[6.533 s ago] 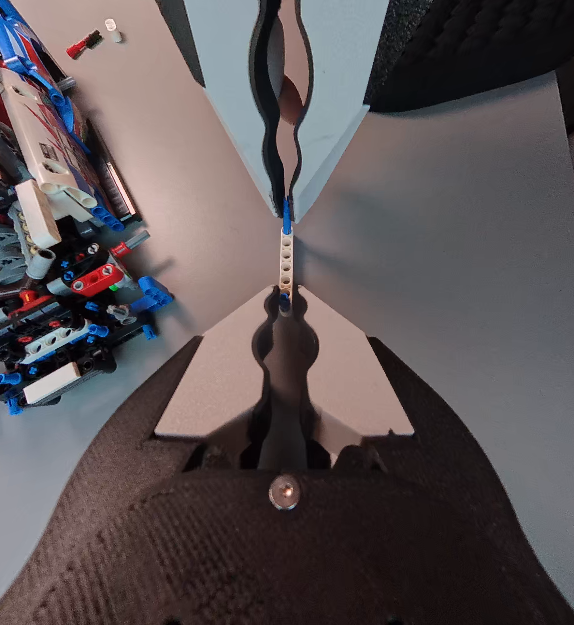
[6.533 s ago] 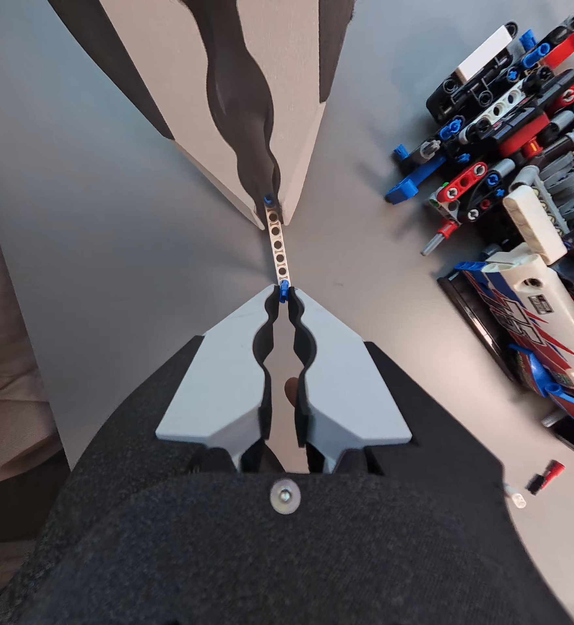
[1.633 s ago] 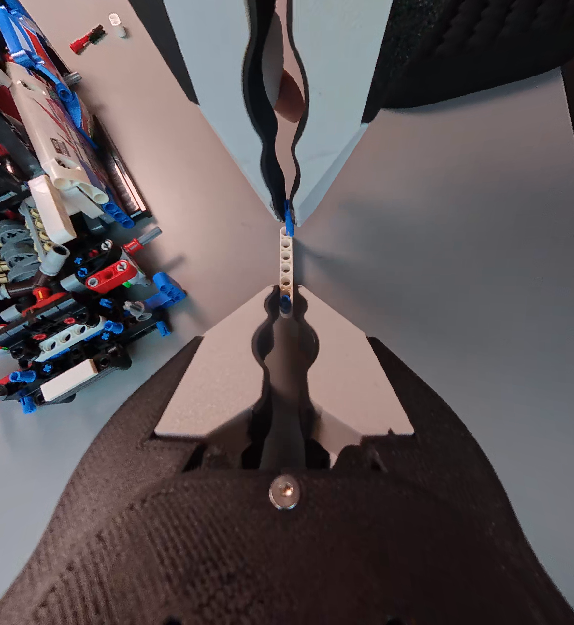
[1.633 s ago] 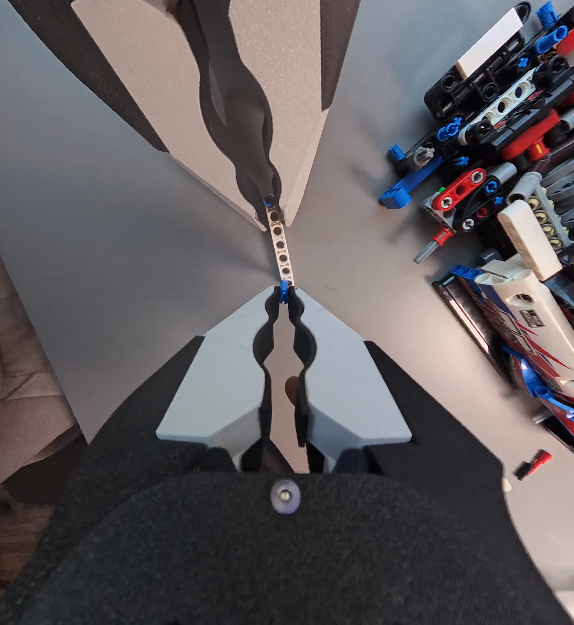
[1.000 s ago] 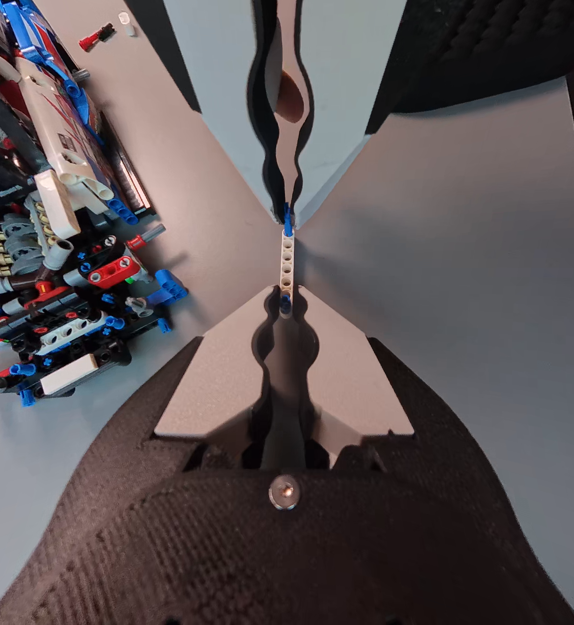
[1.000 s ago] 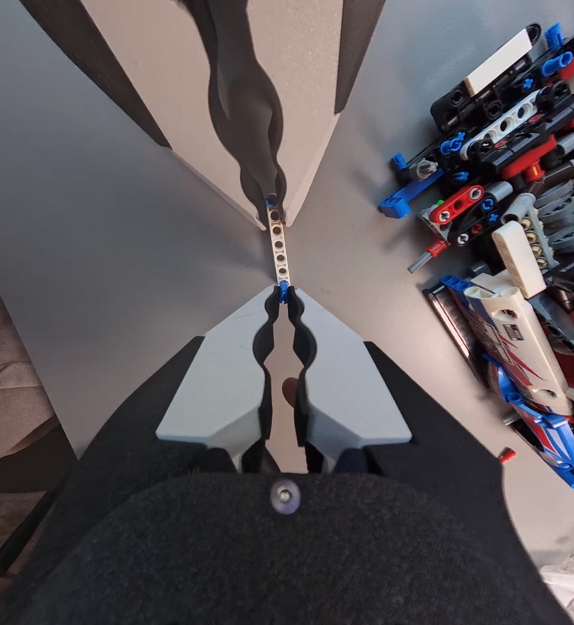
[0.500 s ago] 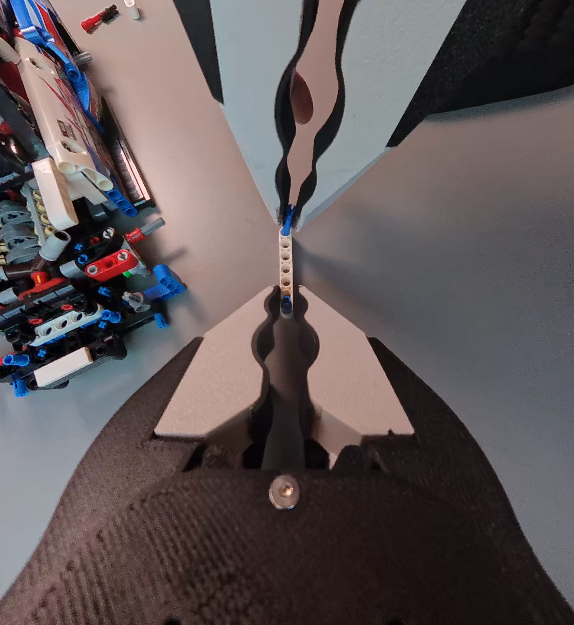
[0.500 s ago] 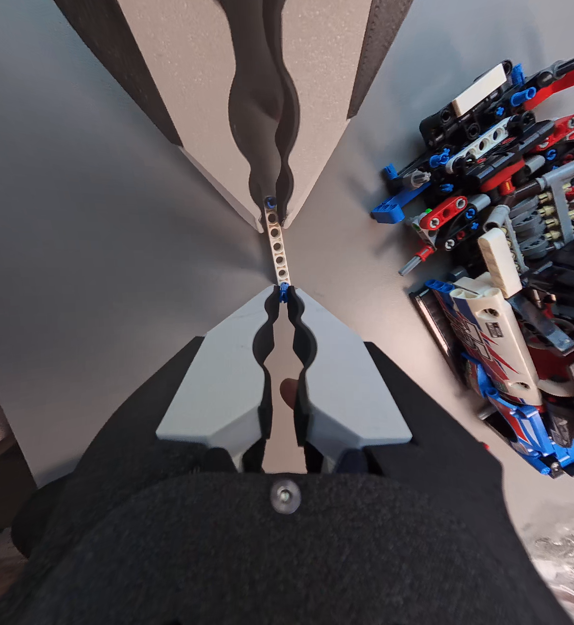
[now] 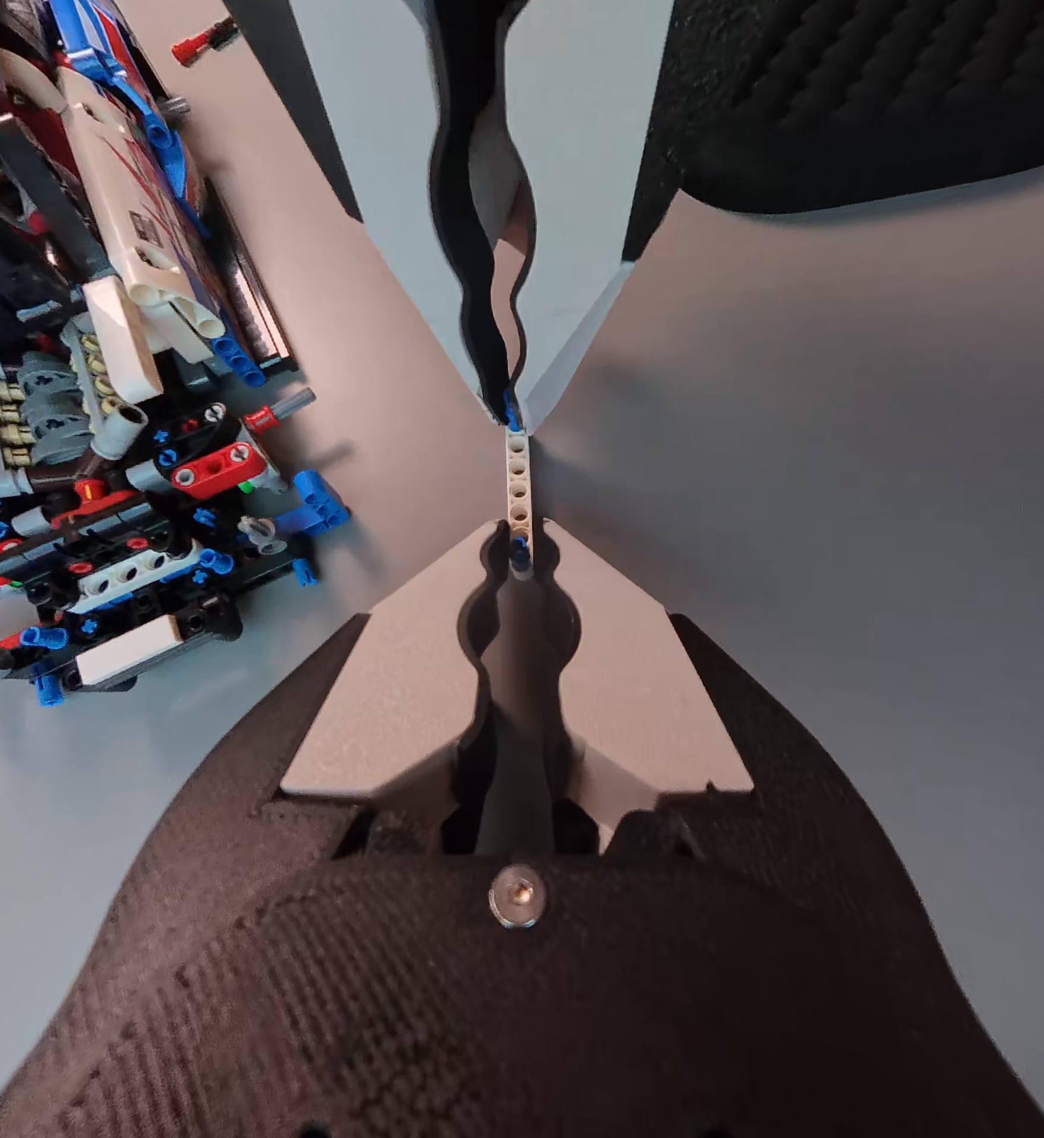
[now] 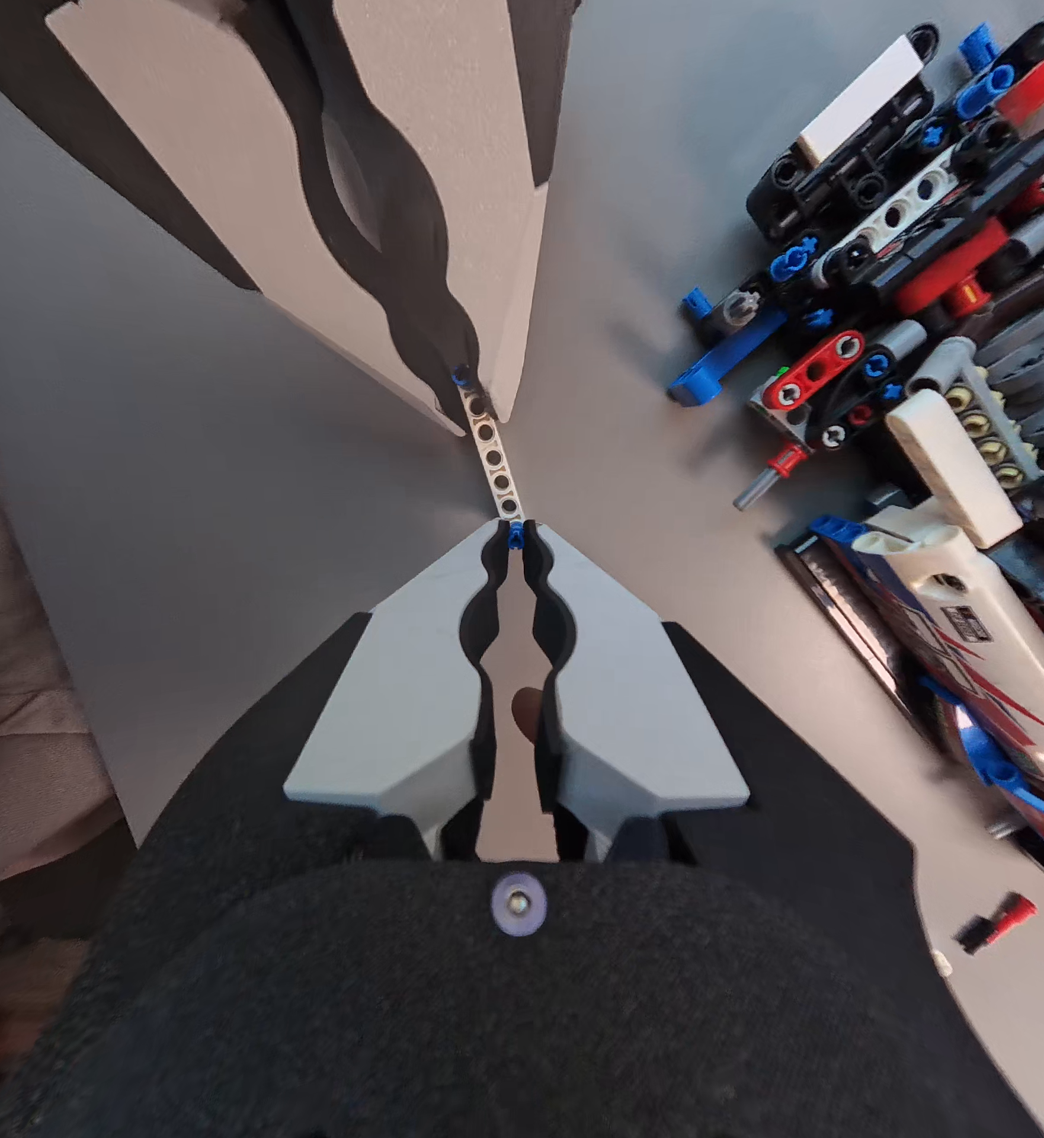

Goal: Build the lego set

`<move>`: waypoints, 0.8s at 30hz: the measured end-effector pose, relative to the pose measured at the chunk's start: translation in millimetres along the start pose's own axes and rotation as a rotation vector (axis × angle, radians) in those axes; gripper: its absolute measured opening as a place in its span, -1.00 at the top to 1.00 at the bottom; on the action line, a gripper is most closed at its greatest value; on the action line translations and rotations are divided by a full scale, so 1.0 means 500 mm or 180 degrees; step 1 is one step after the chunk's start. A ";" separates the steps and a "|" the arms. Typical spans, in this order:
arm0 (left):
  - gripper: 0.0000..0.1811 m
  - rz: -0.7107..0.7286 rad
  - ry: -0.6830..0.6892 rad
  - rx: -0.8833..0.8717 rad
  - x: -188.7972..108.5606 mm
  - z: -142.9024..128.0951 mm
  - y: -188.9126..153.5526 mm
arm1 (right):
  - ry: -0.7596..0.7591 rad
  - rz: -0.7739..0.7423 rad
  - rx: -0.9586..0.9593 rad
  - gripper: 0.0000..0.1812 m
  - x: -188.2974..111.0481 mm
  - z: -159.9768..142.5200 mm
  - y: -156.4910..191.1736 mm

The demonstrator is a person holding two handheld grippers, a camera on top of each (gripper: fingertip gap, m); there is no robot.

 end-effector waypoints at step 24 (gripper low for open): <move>0.94 -0.0083 -0.0057 -0.0106 -0.008 -0.001 0.007 | -0.0662 -0.0286 -0.0336 0.85 -0.024 0.012 0.008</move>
Point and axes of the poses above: each gripper's, where its closed fingertips meet, x out along the fingers, z out of its top, y = z × x across the jaws, the point moved 2 cm from there along -x, back along the fingers, and after that the axes turned 7 degrees about z, right-handed, at the moved point
